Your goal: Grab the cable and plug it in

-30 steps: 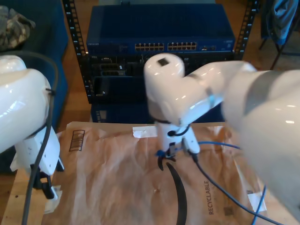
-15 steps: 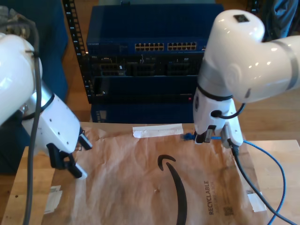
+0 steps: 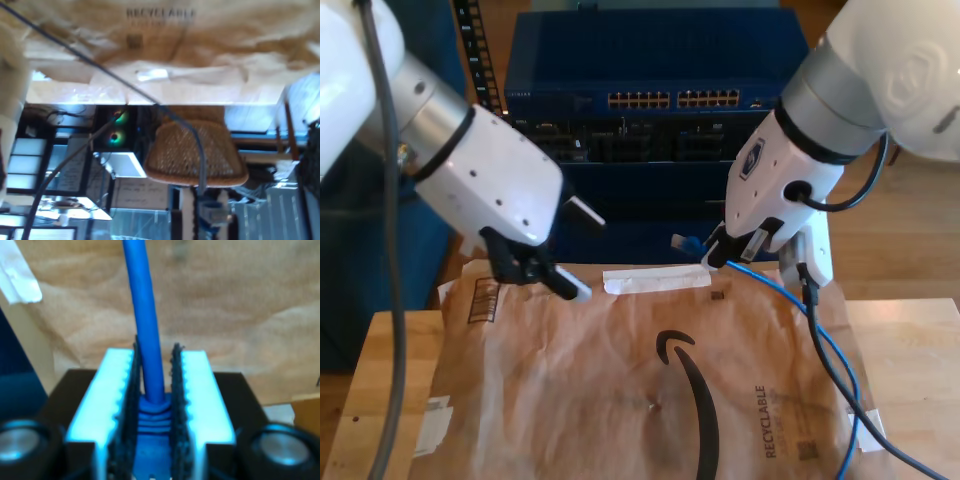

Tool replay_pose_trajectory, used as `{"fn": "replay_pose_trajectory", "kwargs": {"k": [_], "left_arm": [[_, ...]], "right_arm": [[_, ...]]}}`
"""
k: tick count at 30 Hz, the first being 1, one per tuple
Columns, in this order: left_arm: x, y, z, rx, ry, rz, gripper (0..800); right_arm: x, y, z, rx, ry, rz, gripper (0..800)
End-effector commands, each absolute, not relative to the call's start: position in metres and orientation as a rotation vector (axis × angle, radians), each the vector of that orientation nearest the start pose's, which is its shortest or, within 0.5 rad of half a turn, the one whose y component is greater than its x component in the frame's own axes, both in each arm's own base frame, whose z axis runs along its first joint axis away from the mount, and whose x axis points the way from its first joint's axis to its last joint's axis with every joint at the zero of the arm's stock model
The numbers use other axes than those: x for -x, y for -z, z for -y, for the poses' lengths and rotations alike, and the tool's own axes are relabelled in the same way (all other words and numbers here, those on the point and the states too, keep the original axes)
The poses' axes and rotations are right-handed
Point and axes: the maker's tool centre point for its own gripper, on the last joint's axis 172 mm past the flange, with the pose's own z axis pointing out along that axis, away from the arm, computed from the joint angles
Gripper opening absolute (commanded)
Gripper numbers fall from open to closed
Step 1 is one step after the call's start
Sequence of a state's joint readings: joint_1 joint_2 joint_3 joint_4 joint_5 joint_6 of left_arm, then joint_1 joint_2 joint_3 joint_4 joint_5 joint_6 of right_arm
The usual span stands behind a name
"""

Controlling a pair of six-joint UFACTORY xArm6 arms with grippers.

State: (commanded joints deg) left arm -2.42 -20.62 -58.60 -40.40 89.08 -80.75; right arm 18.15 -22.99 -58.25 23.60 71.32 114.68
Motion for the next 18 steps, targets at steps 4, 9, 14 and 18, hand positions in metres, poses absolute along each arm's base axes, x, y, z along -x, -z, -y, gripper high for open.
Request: {"fn": "replay_pose_trajectory", "kwargs": {"k": [4,9,14,18], "left_arm": [[-0.339,-0.363,0.203,2.619,-1.021,2.192,800],[-0.35,-0.367,0.203,2.623,-1.004,2.216,800],[-0.368,-0.383,0.209,2.672,-0.983,2.288,800],[-0.374,-0.405,0.219,2.715,-1.034,2.304,800]], "right_arm": [[-0.363,-0.362,-0.223,1.725,-0.437,-2.136,2],[-0.363,-0.375,-0.224,1.711,-0.429,-2.111,3],[-0.366,-0.397,-0.223,1.664,-0.432,-2.082,2],[-0.368,-0.412,-0.218,1.591,-0.468,-2.074,2]]}}
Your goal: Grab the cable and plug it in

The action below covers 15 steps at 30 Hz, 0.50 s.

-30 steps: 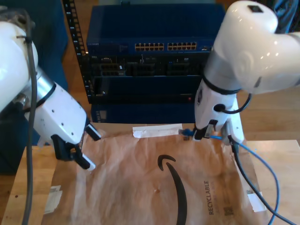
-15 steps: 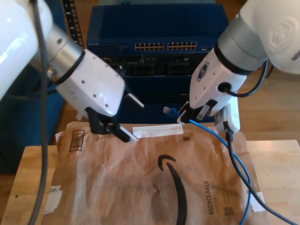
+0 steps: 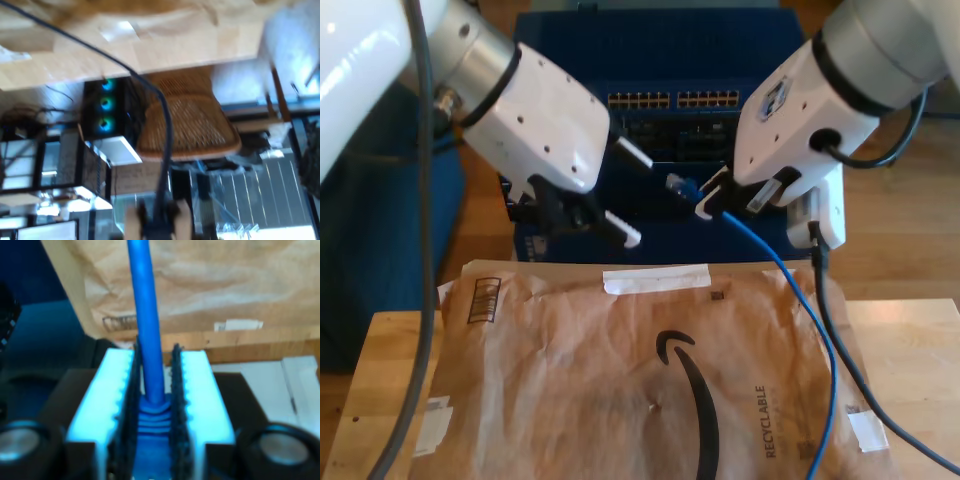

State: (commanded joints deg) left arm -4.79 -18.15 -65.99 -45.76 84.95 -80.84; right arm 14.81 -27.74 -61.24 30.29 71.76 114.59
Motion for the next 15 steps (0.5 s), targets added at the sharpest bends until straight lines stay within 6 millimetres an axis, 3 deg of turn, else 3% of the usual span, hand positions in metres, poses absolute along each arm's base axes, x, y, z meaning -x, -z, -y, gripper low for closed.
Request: {"fn": "replay_pose_trajectory", "kwargs": {"k": [5,9,15], "left_arm": [[-0.372,-0.407,0.222,-1.884,0.734,-1.591,800],[-0.371,-0.429,0.235,-1.848,0.787,-1.538,800],[-0.366,-0.437,0.241,-1.842,0.863,-1.529,798]], "right_arm": [[-0.371,-0.425,-0.217,1.558,-0.48,-2.059,2],[-0.373,-0.442,-0.22,1.552,-0.474,-2.028,2],[-0.373,-0.442,-0.219,1.551,-0.474,-2.03,2]]}}
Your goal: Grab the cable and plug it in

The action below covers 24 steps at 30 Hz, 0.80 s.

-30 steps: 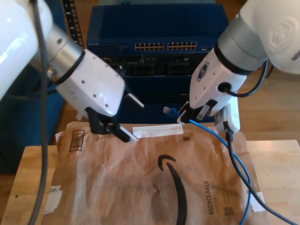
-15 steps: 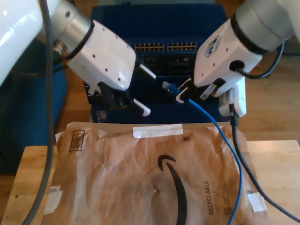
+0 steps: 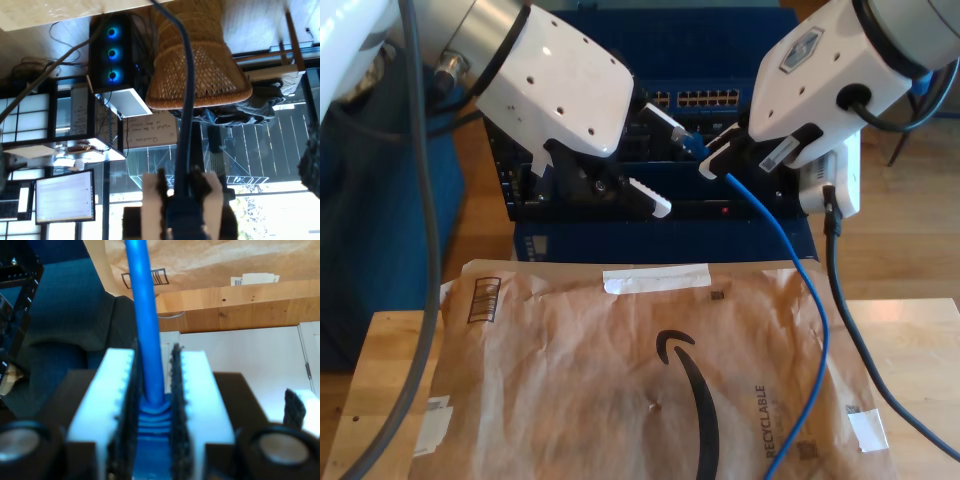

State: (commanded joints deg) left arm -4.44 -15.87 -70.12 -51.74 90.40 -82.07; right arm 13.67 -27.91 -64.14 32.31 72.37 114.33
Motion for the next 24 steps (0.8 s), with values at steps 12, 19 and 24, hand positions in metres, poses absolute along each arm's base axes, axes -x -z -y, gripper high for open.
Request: {"fn": "replay_pose_trajectory", "kwargs": {"k": [12,19,24], "left_arm": [[-0.353,-0.444,0.246,-1.825,0.945,-1.529,763],[-0.353,-0.445,0.246,-1.822,0.945,-1.529,700],[-0.354,-0.444,0.246,-1.821,0.943,-1.532,563]], "right_arm": [[-0.372,-0.431,-0.218,1.557,-0.487,-2.051,2],[-0.371,-0.427,-0.218,1.56,-0.493,-2.056,2],[-0.371,-0.426,-0.219,1.558,-0.494,-2.056,3]]}}
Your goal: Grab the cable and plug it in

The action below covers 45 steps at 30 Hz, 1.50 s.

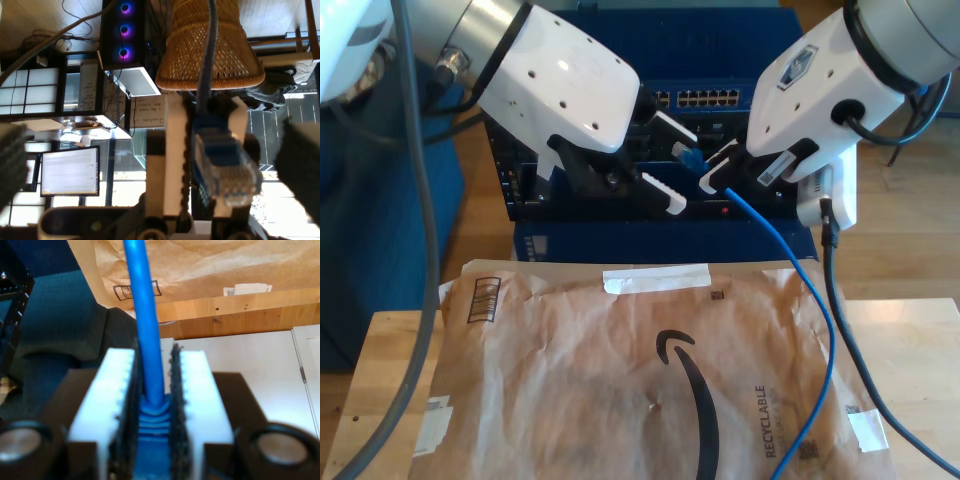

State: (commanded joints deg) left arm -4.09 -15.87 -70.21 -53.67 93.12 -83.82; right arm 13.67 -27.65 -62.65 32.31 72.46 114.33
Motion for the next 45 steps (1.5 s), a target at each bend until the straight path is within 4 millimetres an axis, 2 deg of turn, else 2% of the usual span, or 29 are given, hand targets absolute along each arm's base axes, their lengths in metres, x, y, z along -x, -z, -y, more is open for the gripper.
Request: {"fn": "replay_pose_trajectory", "kwargs": {"k": [5,7,13,19,22,29,45], "left_arm": [[-0.354,-0.444,0.246,-1.823,0.941,-1.529,562],[-0.356,-0.443,0.243,-1.816,0.939,-1.536,501],[-0.359,-0.444,0.241,-1.806,0.931,-1.54,390],[-0.362,-0.456,0.244,-1.755,0.96,-1.512,385],[-0.362,-0.455,0.244,-1.753,0.965,-1.514,384],[-0.364,-0.454,0.243,-1.747,0.963,-1.521,302],[-0.363,-0.451,0.243,-1.746,0.968,-1.526,222]], "right_arm": [[-0.371,-0.426,-0.219,1.561,-0.493,-2.056,2],[-0.37,-0.426,-0.219,1.563,-0.494,-2.055,3],[-0.37,-0.426,-0.22,1.564,-0.496,-2.054,3],[-0.37,-0.426,-0.22,1.565,-0.498,-2.055,3],[-0.37,-0.426,-0.22,1.563,-0.497,-2.055,3],[-0.37,-0.426,-0.22,1.563,-0.497,-2.055,3],[-0.37,-0.426,-0.22,1.563,-0.497,-2.056,3]]}}
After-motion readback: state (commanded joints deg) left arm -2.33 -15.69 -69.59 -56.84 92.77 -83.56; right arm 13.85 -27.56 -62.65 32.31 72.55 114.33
